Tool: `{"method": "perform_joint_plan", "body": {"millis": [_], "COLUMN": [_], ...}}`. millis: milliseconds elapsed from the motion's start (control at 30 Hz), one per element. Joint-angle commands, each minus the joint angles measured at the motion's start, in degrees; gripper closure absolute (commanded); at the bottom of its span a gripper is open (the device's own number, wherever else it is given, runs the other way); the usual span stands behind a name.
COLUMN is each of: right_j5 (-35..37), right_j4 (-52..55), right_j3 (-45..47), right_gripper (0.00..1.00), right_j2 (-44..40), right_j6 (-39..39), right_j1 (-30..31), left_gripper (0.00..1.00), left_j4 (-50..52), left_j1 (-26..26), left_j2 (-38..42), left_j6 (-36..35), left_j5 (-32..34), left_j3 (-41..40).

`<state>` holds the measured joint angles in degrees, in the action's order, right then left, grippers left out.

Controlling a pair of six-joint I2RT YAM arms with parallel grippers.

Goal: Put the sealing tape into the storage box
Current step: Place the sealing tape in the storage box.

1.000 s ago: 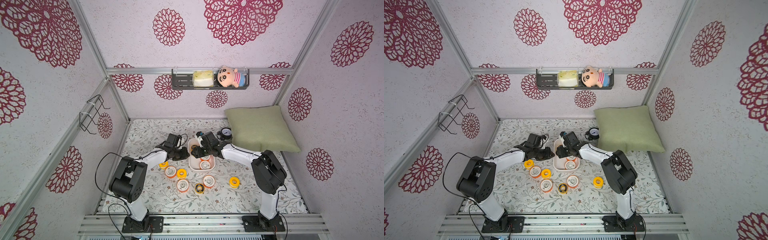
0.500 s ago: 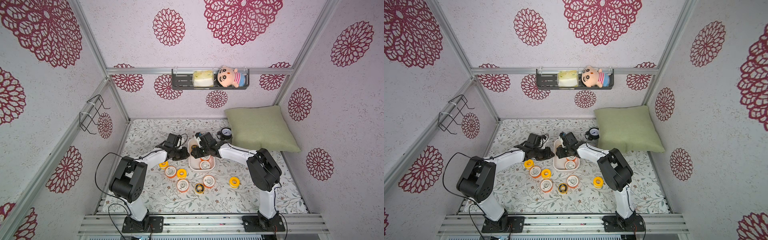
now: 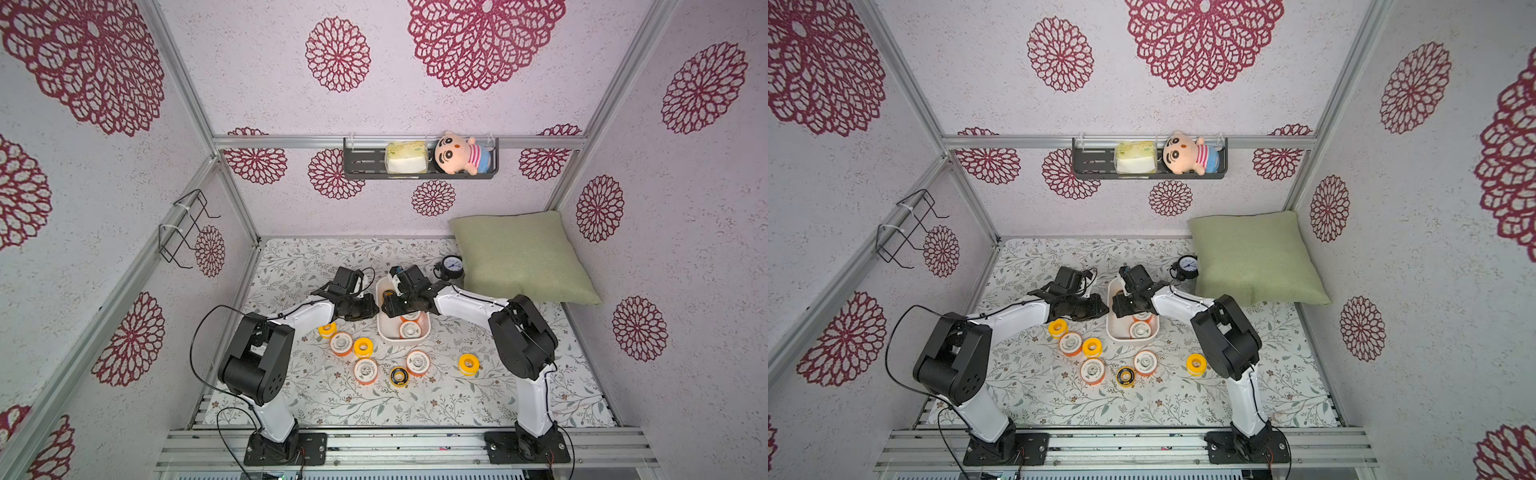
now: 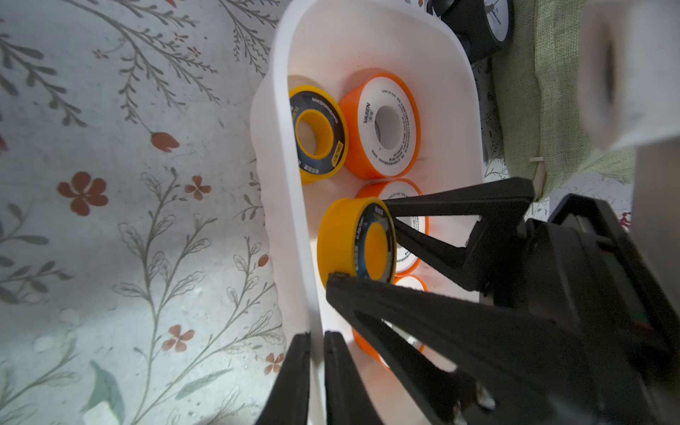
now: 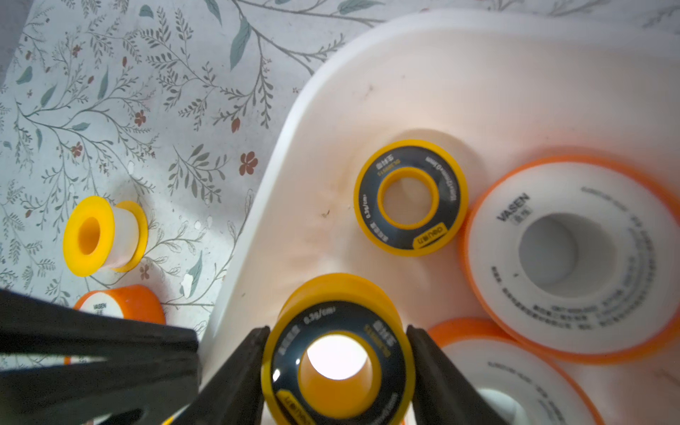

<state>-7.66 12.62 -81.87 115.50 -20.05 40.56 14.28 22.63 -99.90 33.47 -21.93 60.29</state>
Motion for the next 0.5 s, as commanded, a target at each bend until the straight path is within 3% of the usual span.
{"method": "perform_joint_plan", "body": {"millis": [0, 467], "right_j5": [1.47, 1.71], "right_j4": [0.67, -2.56], "right_j3": [-1.94, 0.55], "right_gripper": [0.35, 0.33], "right_j2": [-0.12, -4.42], "right_j6": [0.18, 0.13], "right_j1": [0.23, 0.14], "left_gripper": [0.86, 0.85], "left_j4": [0.02, 0.36], "left_j1": [0.16, 0.19], "left_j2": [0.25, 1.22], "left_j6": [-0.47, -0.60], "left_j5": [0.22, -0.23], "left_j3": [1.34, 1.49]}}
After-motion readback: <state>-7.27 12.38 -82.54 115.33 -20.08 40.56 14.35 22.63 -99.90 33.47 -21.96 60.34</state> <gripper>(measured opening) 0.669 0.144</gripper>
